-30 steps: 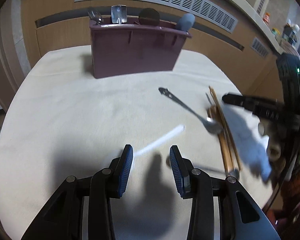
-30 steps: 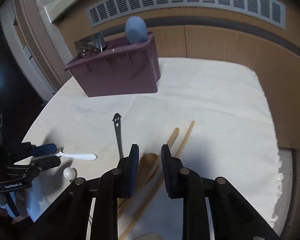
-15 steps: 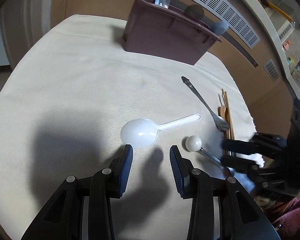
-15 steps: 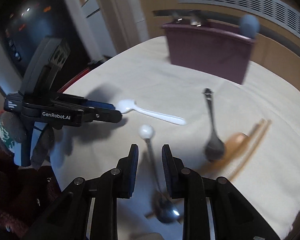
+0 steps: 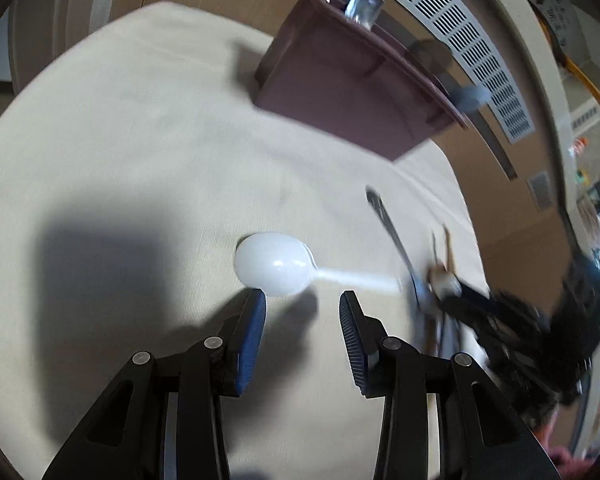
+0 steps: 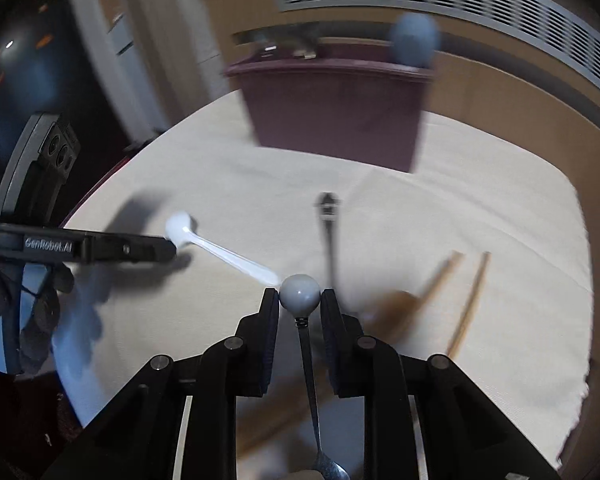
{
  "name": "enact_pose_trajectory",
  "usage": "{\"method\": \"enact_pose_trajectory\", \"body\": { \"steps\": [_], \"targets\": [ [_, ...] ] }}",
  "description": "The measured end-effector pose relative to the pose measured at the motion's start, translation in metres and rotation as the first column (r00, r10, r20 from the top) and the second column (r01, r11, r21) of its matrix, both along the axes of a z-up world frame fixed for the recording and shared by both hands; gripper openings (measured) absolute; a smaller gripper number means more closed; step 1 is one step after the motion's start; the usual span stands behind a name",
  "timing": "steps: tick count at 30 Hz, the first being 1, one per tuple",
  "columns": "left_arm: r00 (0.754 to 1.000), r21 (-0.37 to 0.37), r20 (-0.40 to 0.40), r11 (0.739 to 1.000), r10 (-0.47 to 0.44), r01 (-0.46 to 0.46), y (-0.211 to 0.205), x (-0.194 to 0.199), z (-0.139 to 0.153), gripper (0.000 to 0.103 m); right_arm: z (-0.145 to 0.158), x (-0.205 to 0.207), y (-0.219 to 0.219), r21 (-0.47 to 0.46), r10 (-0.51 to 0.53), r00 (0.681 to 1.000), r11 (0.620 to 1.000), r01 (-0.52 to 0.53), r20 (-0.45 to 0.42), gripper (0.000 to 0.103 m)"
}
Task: Organize utensils
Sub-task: 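Grasp the white-knob metal spoon with the right tool while the left grasps the white plastic spoon, then lift both spoons over the purple caddy and open both tools to drop them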
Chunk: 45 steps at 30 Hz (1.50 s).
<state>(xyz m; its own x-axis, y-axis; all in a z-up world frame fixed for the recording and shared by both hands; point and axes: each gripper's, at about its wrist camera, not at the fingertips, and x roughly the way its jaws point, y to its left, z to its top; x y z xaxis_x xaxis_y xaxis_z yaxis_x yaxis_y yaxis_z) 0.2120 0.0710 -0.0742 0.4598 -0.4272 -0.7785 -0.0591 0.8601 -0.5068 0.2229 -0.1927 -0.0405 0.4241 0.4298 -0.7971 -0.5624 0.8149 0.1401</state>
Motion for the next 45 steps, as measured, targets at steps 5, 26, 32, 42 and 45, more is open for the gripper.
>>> {"method": "enact_pose_trajectory", "body": {
  "steps": [5, 26, 32, 42, 45],
  "targets": [
    [0.999, 0.073, 0.037, 0.997, 0.028, -0.030, -0.026, 0.051, 0.000, 0.040, -0.006, 0.000, -0.028, 0.012, -0.076, 0.997, 0.997, 0.076, 0.004, 0.020],
    [0.991, 0.391, 0.081, 0.918, -0.110, 0.069, -0.057, 0.064, -0.001, 0.045, 0.005, -0.005, -0.051, 0.089, -0.159, 0.984, 0.984, 0.151, 0.084, 0.020],
    [0.987, 0.466, 0.057, 0.878, -0.152, 0.108, -0.076, 0.101, -0.004, 0.045, 0.006, -0.008, -0.057, 0.091, -0.176, 0.981, 0.982, 0.168, 0.087, 0.020],
    [0.988, 0.421, 0.087, 0.903, -0.128, 0.080, -0.075, 0.082, 0.003, 0.035, 0.015, -0.016, -0.056, 0.115, -0.187, 0.973, 0.978, 0.172, 0.134, 0.020],
    [0.971, 0.367, 0.198, 0.929, -0.132, 0.052, -0.065, 0.046, 0.022, 0.034, 0.025, -0.020, -0.058, 0.127, -0.196, 0.968, 0.976, 0.177, 0.158, 0.020]
  ]
}}
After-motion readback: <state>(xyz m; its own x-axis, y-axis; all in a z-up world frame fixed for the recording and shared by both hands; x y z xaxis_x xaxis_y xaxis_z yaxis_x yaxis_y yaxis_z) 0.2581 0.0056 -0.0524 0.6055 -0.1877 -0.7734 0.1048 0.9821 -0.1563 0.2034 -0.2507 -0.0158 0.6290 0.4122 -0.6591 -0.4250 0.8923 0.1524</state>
